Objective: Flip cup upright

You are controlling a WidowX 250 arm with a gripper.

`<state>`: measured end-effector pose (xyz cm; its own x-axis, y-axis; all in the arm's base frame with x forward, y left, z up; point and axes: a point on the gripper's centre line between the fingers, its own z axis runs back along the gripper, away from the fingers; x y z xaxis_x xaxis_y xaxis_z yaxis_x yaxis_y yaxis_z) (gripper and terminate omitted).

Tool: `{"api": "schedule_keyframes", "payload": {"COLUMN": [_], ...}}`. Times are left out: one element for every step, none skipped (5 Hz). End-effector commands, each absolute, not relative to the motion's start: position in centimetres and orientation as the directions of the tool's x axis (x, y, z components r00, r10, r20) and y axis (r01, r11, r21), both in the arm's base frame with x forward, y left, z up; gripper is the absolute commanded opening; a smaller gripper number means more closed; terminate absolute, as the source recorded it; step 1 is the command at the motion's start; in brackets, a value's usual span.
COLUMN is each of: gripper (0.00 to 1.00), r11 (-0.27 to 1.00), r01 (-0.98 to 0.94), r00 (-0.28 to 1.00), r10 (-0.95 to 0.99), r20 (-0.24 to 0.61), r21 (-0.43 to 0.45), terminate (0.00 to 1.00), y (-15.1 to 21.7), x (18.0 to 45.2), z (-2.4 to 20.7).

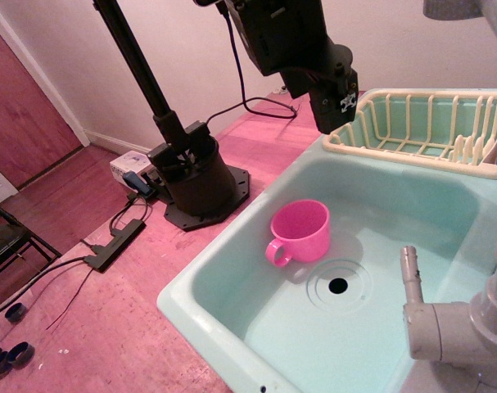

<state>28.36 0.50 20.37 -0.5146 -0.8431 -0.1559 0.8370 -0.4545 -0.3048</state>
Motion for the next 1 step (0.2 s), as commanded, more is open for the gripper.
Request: {"api": "schedule_keyframes", "payload": {"gripper": [1.00], "r11": [-0.465], "r01": [0.849], "r00": [-0.513], "r10": [-0.840], "r20": [-0.180], "r21": [-0.251], "terminate": [1.00], "y": [0.67], "x": [28.36], "z": [22.02]}}
